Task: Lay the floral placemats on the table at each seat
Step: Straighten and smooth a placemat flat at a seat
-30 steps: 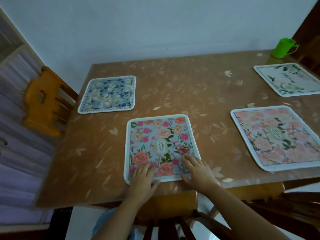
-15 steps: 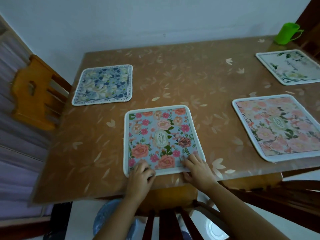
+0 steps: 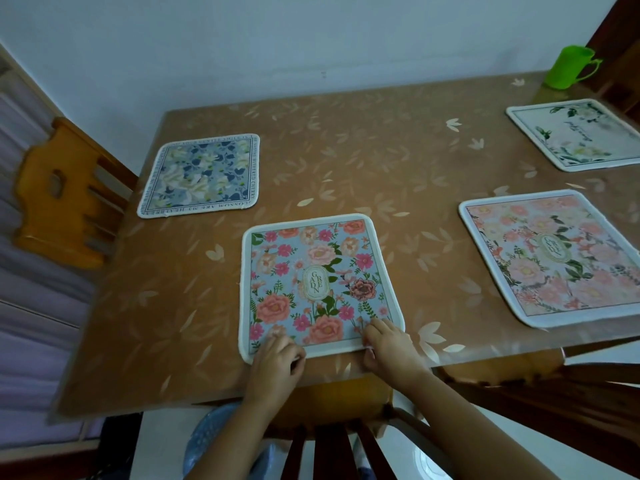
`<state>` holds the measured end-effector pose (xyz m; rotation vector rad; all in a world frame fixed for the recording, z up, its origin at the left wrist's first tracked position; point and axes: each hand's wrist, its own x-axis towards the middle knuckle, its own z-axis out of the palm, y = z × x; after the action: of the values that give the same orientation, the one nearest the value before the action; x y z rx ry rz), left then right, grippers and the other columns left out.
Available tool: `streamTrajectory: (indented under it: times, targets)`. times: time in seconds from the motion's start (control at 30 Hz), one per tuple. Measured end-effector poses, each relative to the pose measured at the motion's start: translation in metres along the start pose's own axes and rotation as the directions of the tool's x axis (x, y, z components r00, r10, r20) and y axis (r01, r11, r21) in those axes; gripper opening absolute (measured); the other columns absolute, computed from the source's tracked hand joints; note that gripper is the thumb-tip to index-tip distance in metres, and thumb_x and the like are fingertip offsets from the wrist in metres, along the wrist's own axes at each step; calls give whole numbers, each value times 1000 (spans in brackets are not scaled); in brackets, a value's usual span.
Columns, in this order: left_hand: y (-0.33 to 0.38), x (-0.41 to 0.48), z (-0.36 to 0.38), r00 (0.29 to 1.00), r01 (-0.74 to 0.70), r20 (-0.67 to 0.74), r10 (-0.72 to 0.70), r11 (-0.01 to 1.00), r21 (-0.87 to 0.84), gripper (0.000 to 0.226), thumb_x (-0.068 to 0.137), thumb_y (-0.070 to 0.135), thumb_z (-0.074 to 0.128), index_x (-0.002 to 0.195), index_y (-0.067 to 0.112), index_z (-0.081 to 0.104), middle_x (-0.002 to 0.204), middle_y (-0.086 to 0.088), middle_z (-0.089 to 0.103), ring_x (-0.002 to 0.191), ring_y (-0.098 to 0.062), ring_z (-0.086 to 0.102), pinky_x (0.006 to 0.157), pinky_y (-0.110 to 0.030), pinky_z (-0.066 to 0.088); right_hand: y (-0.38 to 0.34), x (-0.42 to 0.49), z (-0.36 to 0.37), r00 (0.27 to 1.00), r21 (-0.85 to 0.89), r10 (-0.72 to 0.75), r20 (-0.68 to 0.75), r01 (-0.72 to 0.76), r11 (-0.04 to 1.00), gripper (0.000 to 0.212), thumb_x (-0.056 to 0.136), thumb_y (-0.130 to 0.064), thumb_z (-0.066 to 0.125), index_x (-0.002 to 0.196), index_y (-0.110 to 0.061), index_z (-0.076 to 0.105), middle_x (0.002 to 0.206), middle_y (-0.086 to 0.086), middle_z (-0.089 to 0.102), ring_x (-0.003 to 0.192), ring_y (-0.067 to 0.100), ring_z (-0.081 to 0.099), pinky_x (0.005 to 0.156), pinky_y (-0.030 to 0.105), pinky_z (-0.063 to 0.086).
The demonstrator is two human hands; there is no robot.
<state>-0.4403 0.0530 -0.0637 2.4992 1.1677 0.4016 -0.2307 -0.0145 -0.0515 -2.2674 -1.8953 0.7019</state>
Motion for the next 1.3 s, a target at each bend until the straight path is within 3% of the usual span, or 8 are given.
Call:
streamTrajectory:
  times: [0.2,0.63,0.87,1.03,1.1,1.13,1.2,1.3]
  targets:
    - [12,9,6,999,-29,35,31,999,-38,16,67,2,78,69,9,63,74,-6,63,99,-34,61,86,-48,49,15,-4,-8,999,20,8,-39,-7,1000,23,84,-16,47,105,-8,53,114,8,54,107,22,46,90,31,38]
    - [19,13,9,997,-15,76,18,999,-40,16,68,1,75,68,8,60,74,-8,61,90,-33,61,84,-45,48,17,-9,-11,999,12,15,-39,-15,1000,24,87,-19,46,109,-9,50,118,6,52,110,21,44,94,32,39]
    - [14,12,17,996,-14,82,18,998,-56,17,69,3,74,69,10,59,76,-5,61,98,-32,59,84,-43,47,23,-10,-4,998,19,-20,-67,21,1000,22,86,-19,47,106,-11,51,117,5,52,109,20,44,93,31,39]
    - [11,11,23,997,47,67,-44,998,-40,20,73,22,73,87,13,62,99,-5,55,103,-27,50,86,-47,47,29,-14,5,989,17,-13,-149,16,1000,30,85,-35,50,110,-17,51,119,2,49,113,19,42,96,33,39]
    - [9,11,30,988,108,111,-104,994,-34,38,83,38,61,117,22,55,134,-5,41,128,-28,30,103,-50,30,29,-14,12,987,11,31,-156,-30,1000,42,87,-44,47,123,-21,45,133,5,42,127,24,33,106,39,30]
    - [7,11,34,982,111,153,-107,994,-14,48,88,47,49,132,31,40,148,-3,22,138,-24,8,109,-47,14,28,-13,16,991,2,40,-126,-40,999,49,89,-47,42,132,-24,37,145,7,31,136,27,20,113,42,19]
    - [5,12,42,970,59,230,-76,995,81,54,90,57,23,138,44,2,151,2,-11,135,-12,-24,109,-41,-11,25,-8,25,998,-66,16,-57,-20,998,56,90,-56,25,141,-36,10,155,3,-2,141,27,-12,113,47,-6]
    - [6,22,45,961,30,260,-91,973,230,57,86,65,5,135,43,-12,149,2,-18,132,-15,-30,104,-44,-22,19,6,30,999,-169,-33,-15,30,985,60,78,-70,-4,132,-47,-18,146,1,-25,130,32,-31,105,53,-18]
